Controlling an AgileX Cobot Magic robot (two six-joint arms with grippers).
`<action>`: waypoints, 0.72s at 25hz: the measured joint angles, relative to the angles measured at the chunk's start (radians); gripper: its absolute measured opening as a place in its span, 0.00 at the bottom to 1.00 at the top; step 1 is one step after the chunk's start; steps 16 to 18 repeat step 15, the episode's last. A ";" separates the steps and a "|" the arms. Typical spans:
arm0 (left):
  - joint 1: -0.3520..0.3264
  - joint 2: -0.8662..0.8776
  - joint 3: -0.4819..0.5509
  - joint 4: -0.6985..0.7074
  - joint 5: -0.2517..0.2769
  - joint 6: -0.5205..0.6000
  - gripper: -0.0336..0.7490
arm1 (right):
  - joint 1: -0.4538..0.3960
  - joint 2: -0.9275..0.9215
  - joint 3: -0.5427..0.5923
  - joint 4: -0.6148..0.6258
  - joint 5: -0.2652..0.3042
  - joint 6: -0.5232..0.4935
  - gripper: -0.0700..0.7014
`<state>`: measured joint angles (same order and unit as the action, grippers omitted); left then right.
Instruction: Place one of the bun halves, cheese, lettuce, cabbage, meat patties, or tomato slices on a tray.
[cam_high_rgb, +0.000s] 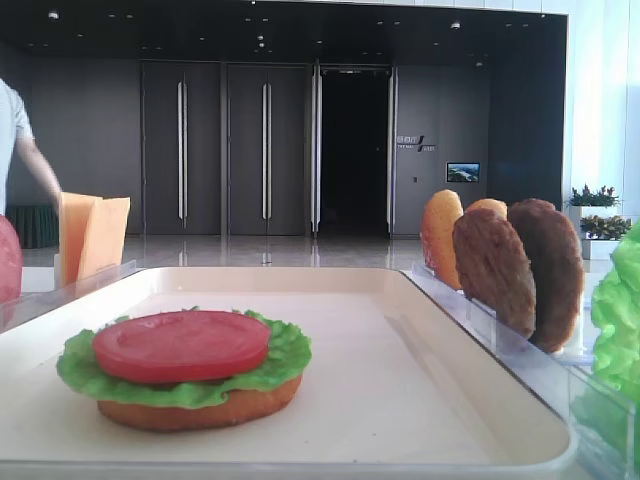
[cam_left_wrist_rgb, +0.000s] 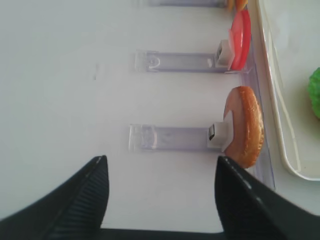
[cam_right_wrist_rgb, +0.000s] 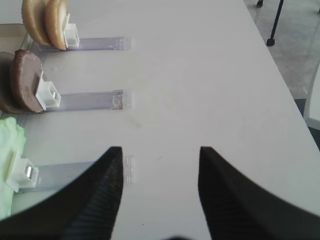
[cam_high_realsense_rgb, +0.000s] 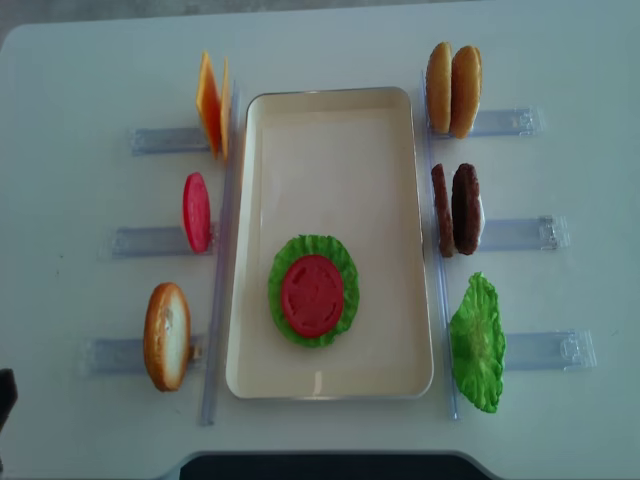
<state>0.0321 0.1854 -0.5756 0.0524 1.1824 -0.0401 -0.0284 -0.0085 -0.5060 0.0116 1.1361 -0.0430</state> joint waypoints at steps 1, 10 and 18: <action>0.000 -0.032 0.015 0.000 -0.012 0.000 0.69 | 0.000 0.000 0.000 0.000 0.000 0.000 0.52; 0.000 -0.135 0.100 0.000 -0.066 0.000 0.69 | 0.000 0.000 0.000 0.000 0.000 0.000 0.52; 0.000 -0.135 0.100 0.000 -0.069 0.000 0.69 | 0.000 0.000 0.000 0.000 0.000 0.000 0.52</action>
